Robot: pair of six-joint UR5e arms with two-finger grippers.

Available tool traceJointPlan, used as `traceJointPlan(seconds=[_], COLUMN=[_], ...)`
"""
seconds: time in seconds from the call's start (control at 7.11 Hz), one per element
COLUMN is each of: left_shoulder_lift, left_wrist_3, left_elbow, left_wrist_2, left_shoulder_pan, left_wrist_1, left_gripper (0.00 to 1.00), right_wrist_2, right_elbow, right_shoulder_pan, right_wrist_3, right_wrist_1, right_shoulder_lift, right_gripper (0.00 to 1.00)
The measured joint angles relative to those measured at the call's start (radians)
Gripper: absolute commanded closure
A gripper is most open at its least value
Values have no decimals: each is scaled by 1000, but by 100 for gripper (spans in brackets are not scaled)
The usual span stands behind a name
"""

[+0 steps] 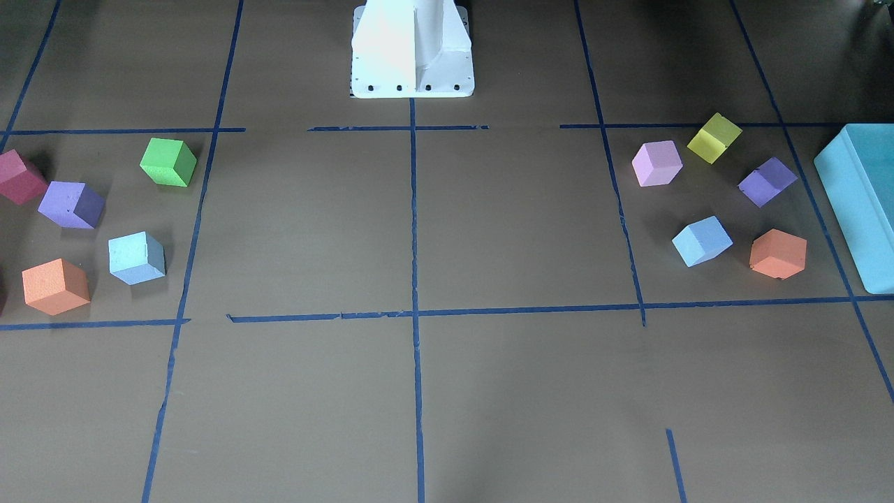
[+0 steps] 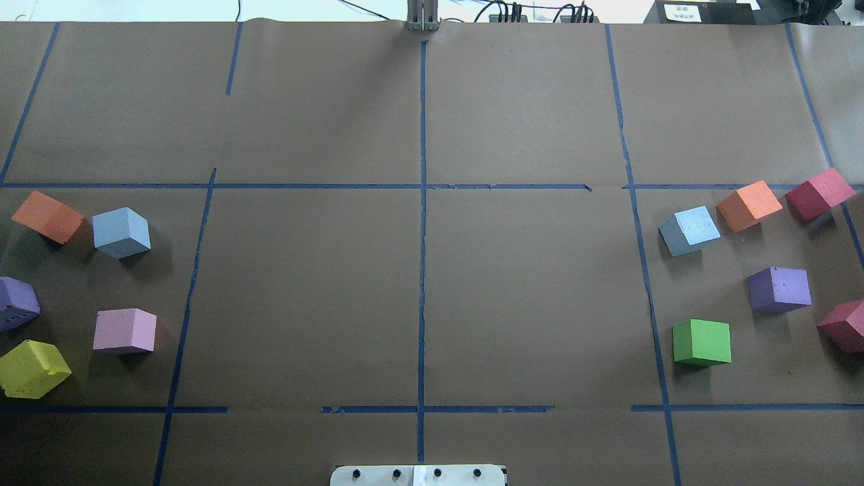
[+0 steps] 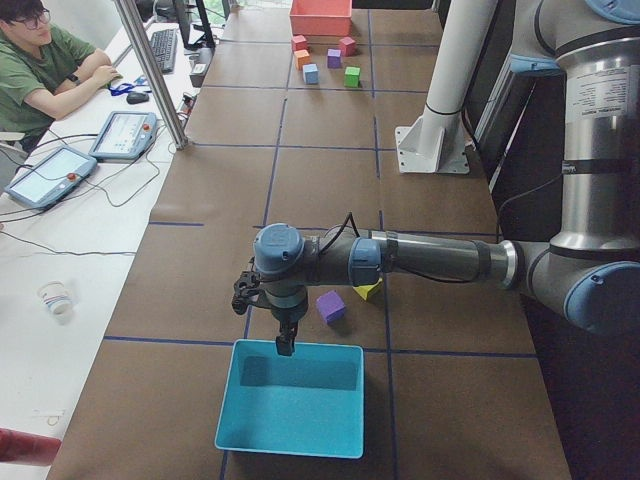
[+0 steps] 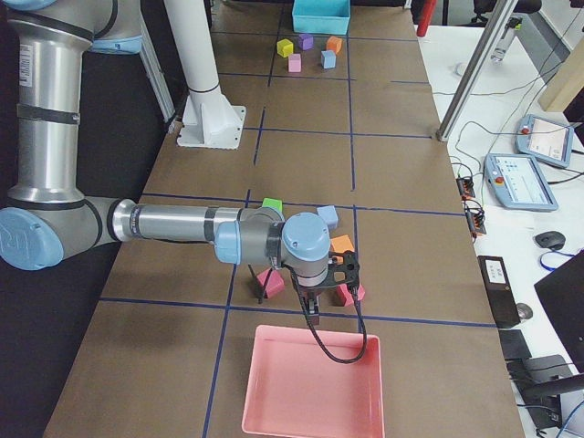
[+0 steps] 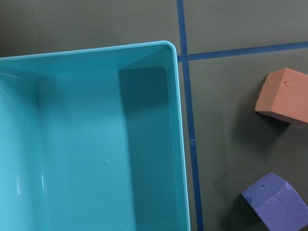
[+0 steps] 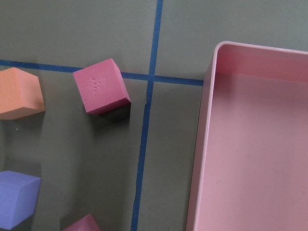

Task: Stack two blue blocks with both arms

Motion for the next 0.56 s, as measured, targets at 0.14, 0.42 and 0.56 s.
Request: traceJointPlan(seconds=[0.14, 0.42, 0.56], left_shoulder_lift=[0, -1, -9], left_wrist_3=[0, -1, -4], left_elbow=[-7, -32, -37], left_wrist_2=[0, 3, 8], left_shoulder_pan=[0, 2, 5], left_wrist_1=[0, -1, -1], left_gripper=[0, 0, 0], right_wrist_2=[1, 2, 1], right_elbow=[0, -5, -5], right_shoulder_pan=[-3, -9, -10], right_wrist_3=[2, 5, 6], right_wrist_1=[0, -1, 0], right_shoulder_lift=[1, 8, 17], right_gripper=[0, 0, 0])
